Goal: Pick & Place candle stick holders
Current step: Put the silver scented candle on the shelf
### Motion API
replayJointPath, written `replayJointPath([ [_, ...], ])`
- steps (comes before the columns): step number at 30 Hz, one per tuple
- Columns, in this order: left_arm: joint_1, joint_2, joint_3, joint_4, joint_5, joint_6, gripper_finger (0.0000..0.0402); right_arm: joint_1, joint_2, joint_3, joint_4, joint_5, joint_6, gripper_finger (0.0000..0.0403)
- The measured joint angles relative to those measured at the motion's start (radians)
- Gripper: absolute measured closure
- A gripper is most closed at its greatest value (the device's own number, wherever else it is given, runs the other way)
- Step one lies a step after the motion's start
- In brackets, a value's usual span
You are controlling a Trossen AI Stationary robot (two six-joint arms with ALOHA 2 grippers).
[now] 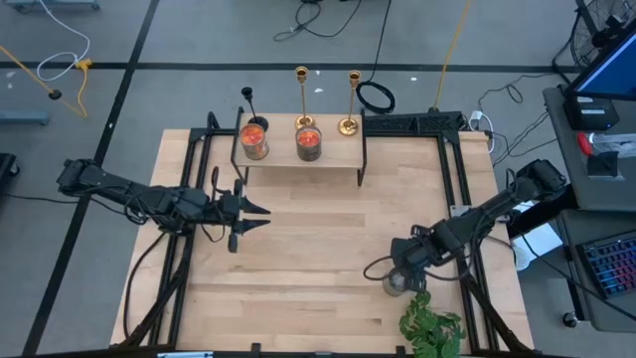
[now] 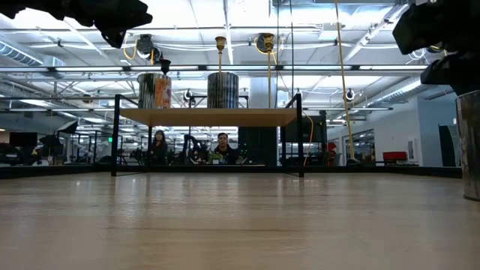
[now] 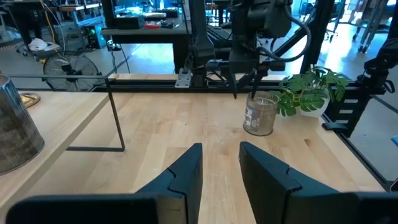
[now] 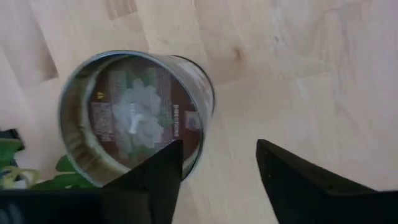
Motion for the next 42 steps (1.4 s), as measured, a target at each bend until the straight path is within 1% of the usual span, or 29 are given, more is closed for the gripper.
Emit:
replayJointPath([
  [4,0.0,0.0,0.0,0.0,0.0,0.001,0.0289,-0.006,0.0,-0.009,0.022,-0.019,-0.022,0.0258],
  [6,0.0,0.0,0.0,0.0,0.0,0.001,0.0289,-0.008,-0.001,-0.009,0.039,-0.019,-0.039,0.029],
  [10,0.0,0.0,0.0,-0.001,0.0,0.002,0.0289,-0.009,-0.001,-0.009,0.06,-0.017,-0.099,0.037],
  [12,0.0,0.0,0.0,-0.001,0.0,0.01,0.0289,-0.009,-0.001,-0.009,0.063,-0.014,-0.135,0.0393],
  [16,0.0,0.0,0.0,-0.001,0.0,0.023,0.0289,-0.013,-0.001,-0.009,0.075,0.01,-0.174,0.0393],
  [20,0.0,0.0,0.0,-0.001,0.0,0.025,0.0289,-0.032,-0.001,0.014,0.153,0.018,-0.268,0.0398],
  [24,0.0,0.0,0.0,-0.001,0.0,0.025,0.0289,-0.067,-0.001,0.06,0.213,0.03,-0.361,0.04],
  [29,0.0,0.0,0.0,0.0,0.0,0.025,0.0289,-0.131,0.013,0.12,0.216,0.035,-0.422,0.04],
  [31,0.0,0.0,0.0,0.0,0.0,0.026,0.0289,-0.155,0.023,0.143,0.215,0.016,-0.466,0.04],
  [34,0.0,0.0,0.0,0.0,0.0,0.028,0.0289,-0.197,0.046,0.195,0.207,-0.02,-0.571,0.04],
  [38,0.0,0.0,0.0,0.0,0.0,0.027,0.0289,-0.25,0.071,0.287,0.154,0.005,-0.726,0.0399],
  [42,0.0,0.0,0.0,0.0,0.0,0.027,0.0289,-0.317,0.097,0.409,0.123,0.021,-0.865,0.0399],
])
